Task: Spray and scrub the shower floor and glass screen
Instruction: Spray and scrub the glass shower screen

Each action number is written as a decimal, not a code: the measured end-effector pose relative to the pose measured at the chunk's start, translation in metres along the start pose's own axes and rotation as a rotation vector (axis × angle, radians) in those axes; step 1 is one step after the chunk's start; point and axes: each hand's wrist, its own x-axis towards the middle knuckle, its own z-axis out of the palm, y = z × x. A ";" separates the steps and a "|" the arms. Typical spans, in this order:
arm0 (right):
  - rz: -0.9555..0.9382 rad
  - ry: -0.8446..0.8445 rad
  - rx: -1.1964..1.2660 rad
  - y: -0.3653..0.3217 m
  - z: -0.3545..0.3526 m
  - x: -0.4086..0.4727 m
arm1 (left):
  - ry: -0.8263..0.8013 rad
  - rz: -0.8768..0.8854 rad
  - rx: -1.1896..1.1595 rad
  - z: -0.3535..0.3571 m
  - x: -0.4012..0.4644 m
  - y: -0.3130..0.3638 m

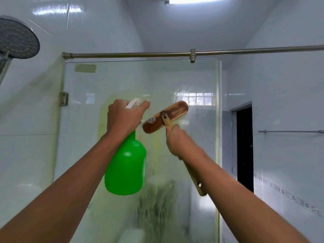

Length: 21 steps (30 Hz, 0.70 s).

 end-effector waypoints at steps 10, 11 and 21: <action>0.001 0.197 -0.015 -0.033 -0.114 0.085 | -0.044 0.011 -0.015 -0.003 0.001 -0.001; 0.013 0.193 -0.027 -0.035 -0.119 0.089 | -0.042 0.010 -0.014 -0.003 0.003 -0.002; -0.175 0.019 -0.271 0.036 -0.005 -0.009 | -0.057 -0.035 -0.012 -0.005 -0.001 -0.012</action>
